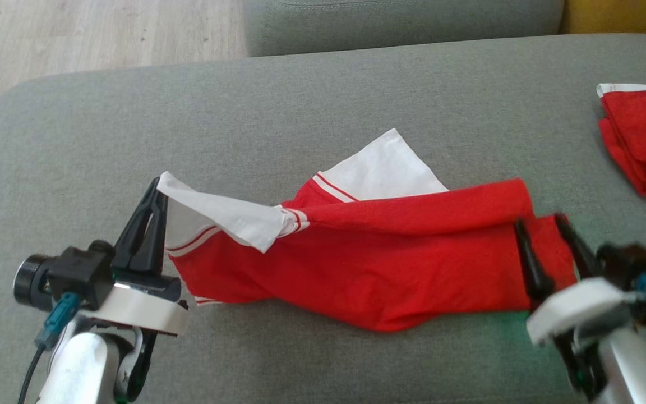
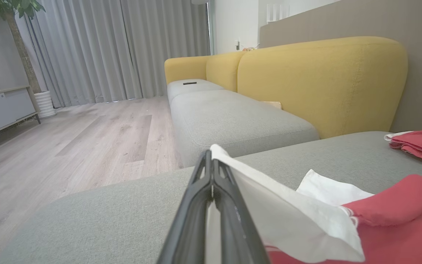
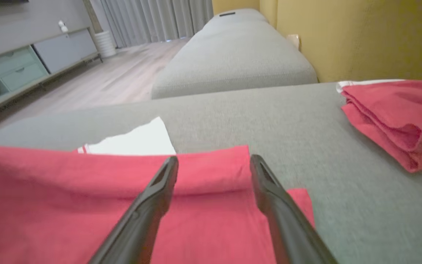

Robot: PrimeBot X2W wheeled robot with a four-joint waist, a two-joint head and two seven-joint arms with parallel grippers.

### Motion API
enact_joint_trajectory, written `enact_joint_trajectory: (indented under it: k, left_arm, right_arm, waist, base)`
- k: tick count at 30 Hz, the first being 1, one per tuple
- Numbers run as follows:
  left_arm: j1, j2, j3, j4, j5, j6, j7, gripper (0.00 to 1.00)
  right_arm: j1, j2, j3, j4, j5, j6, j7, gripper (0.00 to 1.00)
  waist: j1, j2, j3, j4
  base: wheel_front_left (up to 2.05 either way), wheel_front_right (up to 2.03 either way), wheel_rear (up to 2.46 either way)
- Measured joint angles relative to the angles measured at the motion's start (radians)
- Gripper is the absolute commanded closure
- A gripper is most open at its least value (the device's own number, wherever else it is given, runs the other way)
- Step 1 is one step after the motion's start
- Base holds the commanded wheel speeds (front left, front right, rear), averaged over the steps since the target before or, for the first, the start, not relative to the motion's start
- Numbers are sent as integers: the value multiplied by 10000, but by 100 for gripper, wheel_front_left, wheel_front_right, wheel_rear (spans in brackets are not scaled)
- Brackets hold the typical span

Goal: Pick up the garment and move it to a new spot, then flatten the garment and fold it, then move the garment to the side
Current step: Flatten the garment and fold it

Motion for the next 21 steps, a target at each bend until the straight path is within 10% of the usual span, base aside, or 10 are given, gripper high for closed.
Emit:
enact_joint_trajectory:
  k: [21]
  left_arm:
    - [-688,96,-412,481,263,-59,-263,100]
  right_arm:
    - [-1170,-790,506,1745,-1143,0,1137,0]
  waist:
    - [0,0,481,344]
  base:
    - [0,0,0]
